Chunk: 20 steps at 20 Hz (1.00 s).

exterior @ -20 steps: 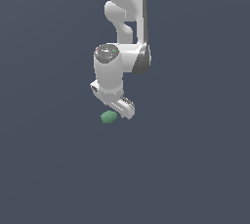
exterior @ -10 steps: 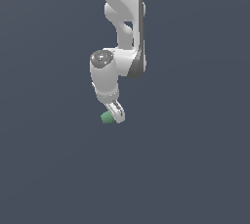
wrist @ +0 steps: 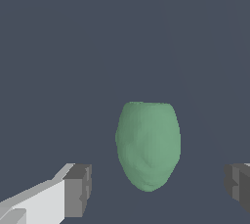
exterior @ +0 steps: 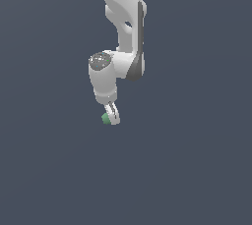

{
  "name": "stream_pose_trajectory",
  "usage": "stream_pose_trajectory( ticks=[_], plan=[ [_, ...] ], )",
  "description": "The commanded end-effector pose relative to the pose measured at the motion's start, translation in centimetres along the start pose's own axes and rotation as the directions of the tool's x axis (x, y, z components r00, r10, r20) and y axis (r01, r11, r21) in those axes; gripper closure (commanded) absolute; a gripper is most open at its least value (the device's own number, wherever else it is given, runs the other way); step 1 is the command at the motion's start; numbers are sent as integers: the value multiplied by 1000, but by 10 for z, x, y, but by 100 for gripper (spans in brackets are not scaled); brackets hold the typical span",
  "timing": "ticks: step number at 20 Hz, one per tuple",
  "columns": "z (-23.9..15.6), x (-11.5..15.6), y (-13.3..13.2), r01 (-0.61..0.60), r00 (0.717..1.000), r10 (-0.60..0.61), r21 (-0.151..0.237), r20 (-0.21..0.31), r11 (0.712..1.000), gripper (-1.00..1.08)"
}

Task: Pick up the object and move it to a goal position.

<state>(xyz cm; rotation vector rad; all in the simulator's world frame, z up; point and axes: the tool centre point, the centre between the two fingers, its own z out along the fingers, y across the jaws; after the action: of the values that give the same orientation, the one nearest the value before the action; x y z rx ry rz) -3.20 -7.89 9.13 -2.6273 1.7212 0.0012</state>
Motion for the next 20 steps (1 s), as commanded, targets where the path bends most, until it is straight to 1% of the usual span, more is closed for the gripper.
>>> stream_pose_trajectory(
  ticks=[1,9,20],
  plan=[
    [1,1,1,-22,1000,22,0,-1,1000,-92],
    [7,1,2,-25,1000,25,0,-1,1000,-92],
    [50,1,2,-30,1000,30,0,-1,1000,-92]
  ],
)
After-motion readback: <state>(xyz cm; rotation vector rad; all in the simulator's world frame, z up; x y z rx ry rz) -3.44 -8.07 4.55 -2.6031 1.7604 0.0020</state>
